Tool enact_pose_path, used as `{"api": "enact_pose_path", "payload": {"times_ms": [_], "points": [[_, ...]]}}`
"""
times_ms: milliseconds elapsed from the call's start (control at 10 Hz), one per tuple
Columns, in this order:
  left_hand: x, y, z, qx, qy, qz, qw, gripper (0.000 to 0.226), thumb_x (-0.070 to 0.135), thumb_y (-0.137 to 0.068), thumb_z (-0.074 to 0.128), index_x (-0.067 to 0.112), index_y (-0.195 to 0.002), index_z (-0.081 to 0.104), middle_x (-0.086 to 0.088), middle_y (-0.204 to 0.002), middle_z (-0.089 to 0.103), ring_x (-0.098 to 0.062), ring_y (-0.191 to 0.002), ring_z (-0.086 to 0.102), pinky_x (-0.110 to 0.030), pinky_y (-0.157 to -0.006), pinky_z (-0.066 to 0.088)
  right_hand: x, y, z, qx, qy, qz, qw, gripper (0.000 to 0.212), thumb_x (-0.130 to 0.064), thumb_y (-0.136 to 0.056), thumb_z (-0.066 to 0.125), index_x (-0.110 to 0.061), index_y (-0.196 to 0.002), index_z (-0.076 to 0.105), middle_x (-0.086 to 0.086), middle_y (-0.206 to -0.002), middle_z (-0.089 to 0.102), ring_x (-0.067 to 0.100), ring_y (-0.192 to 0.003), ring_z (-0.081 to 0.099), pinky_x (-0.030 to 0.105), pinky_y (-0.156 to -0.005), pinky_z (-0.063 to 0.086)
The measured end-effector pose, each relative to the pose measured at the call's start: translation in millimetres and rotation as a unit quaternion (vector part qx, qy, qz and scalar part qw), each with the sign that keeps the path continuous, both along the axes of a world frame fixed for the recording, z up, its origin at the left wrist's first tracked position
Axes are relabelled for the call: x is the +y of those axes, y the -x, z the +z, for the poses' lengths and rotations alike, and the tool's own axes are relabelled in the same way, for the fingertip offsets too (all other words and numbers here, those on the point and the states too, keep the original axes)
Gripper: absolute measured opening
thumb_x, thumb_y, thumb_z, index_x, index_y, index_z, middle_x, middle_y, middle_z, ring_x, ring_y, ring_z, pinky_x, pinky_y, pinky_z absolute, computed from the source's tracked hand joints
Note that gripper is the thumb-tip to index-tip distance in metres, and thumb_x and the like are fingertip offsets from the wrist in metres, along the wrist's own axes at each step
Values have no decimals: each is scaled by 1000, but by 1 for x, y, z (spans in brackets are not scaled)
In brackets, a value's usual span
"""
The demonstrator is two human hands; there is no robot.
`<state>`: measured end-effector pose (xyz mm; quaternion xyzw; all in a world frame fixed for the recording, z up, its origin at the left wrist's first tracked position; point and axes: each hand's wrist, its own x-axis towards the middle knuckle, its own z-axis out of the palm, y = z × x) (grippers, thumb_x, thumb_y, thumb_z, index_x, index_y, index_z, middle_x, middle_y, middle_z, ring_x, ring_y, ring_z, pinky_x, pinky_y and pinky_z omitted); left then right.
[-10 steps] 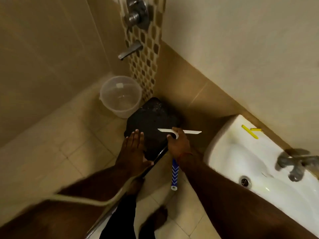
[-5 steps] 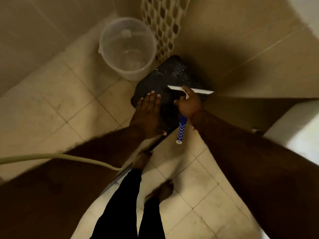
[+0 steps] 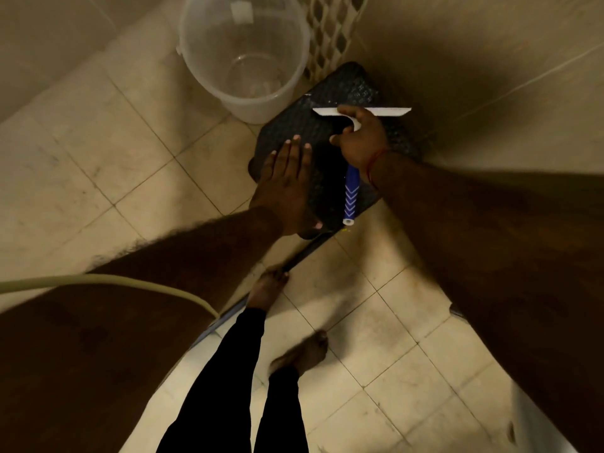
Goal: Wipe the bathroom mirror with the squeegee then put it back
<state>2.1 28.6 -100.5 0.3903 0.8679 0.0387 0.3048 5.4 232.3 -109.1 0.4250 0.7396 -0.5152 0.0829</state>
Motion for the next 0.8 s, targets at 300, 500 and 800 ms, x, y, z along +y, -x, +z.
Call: {"api": "enact_pose_path", "payload": {"times_ms": [300, 500, 800], "points": [[6, 0, -2, 39, -19, -3, 999, 162, 84, -73, 84, 4, -175, -14, -27, -183, -19, -42, -172, -14, -58, -139, -8, 4, -21, -7, 4, -45, 56, 997, 62, -9, -97, 77, -22, -155, 58, 13, -160, 50, 28, -148, 49, 26, -122, 37], [-6, -8, 17, 40, -17, -9, 999, 160, 80, -76, 84, 3, -174, -15, -26, -183, -20, -42, -171, -14, -58, -139, -8, -2, -77, 0, -44, -170, 59, 983, 76, -40, -102, 71, -20, -168, 38, 23, -167, 41, 39, -155, 39, 46, -129, 31], [-36, -41, 85, 67, 5, -80, 995, 158, 88, -78, 74, 3, -173, -20, -26, -182, -24, -43, -171, -16, -59, -140, -4, -85, -189, 64, -83, -248, 14, 965, 79, -56, -100, 62, -11, -163, 44, 26, -156, 52, 46, -142, 48, 53, -118, 35]]}}
